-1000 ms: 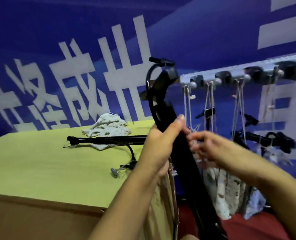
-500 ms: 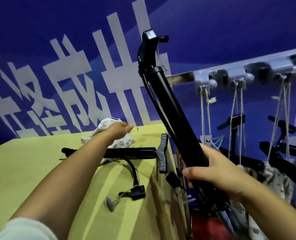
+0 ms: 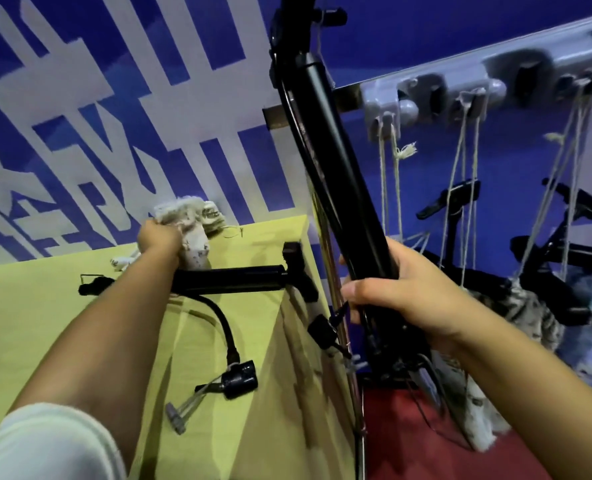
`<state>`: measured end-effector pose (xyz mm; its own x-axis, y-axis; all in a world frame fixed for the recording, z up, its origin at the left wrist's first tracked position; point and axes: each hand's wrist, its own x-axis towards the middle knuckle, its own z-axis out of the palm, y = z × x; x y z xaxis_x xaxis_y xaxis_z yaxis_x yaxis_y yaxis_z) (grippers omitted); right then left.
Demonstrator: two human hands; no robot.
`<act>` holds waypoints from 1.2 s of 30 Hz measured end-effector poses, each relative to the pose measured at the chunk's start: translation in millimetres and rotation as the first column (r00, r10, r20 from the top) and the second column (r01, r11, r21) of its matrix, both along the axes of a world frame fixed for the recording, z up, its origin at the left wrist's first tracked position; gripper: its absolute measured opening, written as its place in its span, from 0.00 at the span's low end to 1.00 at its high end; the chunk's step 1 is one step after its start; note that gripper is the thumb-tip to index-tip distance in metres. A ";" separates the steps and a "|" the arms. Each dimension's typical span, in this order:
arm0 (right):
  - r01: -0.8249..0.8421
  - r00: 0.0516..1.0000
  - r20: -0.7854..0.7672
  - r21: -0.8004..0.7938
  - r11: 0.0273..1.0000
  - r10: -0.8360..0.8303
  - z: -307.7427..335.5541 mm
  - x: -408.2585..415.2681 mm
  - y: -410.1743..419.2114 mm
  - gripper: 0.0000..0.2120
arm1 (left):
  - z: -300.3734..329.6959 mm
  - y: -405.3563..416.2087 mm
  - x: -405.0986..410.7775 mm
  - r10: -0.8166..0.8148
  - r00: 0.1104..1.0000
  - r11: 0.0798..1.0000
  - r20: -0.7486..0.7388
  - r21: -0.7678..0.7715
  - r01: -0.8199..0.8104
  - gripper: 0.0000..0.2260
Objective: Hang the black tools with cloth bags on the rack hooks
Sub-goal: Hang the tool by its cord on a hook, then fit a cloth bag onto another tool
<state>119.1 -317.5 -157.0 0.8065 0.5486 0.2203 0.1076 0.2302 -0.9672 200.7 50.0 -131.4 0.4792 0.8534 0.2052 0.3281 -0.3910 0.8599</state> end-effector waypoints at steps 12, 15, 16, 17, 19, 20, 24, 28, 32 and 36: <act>0.001 1.000 -0.015 -0.007 1.000 -0.001 1.1 -13.0 -1.4 0.13 | 67.0 36.2 -38.4 0.078 0.679 0.738 0.730 -0.500 0.452 0.14; 0.003 1.000 -0.013 -0.021 1.000 -0.004 1.6 -19.5 0.0 0.12 | 95.1 3.9 -61.8 -0.013 0.596 0.712 0.803 -0.411 0.570 0.12; 0.011 1.000 0.005 -0.031 0.999 -0.011 1.6 -21.5 0.0 0.12 | 101.8 -8.7 -71.3 -0.039 0.570 0.699 0.821 -0.385 0.603 0.12; 0.019 1.000 0.021 -0.040 0.999 -0.018 3.8 -26.1 -0.4 0.12 | 109.1 -24.3 -85.4 -0.078 0.546 0.690 0.834 -0.350 0.633 0.12; 0.014 1.000 0.010 -0.023 1.000 -0.013 6.5 -34.2 -0.6 0.17 | 114.4 -59.0 -110.3 -0.189 0.527 0.677 0.829 -0.279 0.681 0.14; 0.001 1.000 -0.011 0.012 1.000 -0.001 9.3 -40.9 -1.3 0.19 | 114.6 -81.1 -127.0 -0.248 0.525 0.676 0.814 -0.243 0.696 0.14; 0.046 0.994 -0.104 0.203 0.978 -0.025 24.3 -68.9 -7.4 0.14 | 84.6 -173.2 -195.9 -0.358 0.613 0.717 0.704 -0.213 0.664 0.13; 0.107 0.988 -0.138 0.315 0.943 -0.066 38.1 -94.1 -28.4 0.10 | 42.3 -236.7 -252.9 -0.366 0.595 0.633 0.716 -0.278 0.723 0.18; 0.171 0.984 -0.105 0.323 0.931 -0.144 41.5 -128.2 -65.3 0.11 | -1.7 -287.2 -282.3 -0.328 0.584 0.551 0.742 -0.352 0.757 0.23; 0.282 0.959 -0.082 0.242 0.929 -0.270 36.9 -144.8 -98.1 0.13 | -20.8 -318.3 -286.9 -0.393 0.542 0.515 0.742 -0.311 0.799 0.25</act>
<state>-25.7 -415.6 -120.2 0.9307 0.2358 0.2796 0.1576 0.4314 -0.8883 -86.2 -268.3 -152.2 0.8886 0.4068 0.2120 -0.3576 0.3248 0.8756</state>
